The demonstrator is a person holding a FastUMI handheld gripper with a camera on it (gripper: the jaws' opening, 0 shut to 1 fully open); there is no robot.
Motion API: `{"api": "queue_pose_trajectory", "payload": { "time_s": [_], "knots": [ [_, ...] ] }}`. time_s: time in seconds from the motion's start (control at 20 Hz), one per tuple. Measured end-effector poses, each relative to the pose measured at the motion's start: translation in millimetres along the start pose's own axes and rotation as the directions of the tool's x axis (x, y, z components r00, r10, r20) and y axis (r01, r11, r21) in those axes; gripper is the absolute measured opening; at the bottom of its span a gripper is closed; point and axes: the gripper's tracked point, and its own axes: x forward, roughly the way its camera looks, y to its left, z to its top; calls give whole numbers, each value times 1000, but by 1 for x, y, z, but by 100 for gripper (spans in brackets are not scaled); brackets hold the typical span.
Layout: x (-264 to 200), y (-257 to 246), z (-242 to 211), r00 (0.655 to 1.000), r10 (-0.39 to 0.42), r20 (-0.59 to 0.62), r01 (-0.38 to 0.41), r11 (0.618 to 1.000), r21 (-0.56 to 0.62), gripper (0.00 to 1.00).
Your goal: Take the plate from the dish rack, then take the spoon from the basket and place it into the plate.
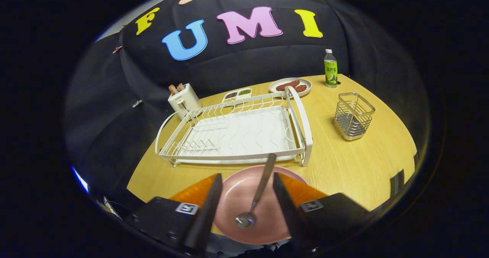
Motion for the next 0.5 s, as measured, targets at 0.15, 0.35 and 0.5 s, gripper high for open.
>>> {"api": "queue_pose_trajectory", "payload": {
  "time_s": [0.15, 0.35, 0.5],
  "knots": [
    [-7, -15, 11, 999, -35, 30, 35, 999, 1, 99],
    [-19, -26, 42, 992, -52, 111, 55, 998, -21, 99],
    [-34, -28, 67, 985, -50, 162, 55, 998, -29, 99]
  ]
}}
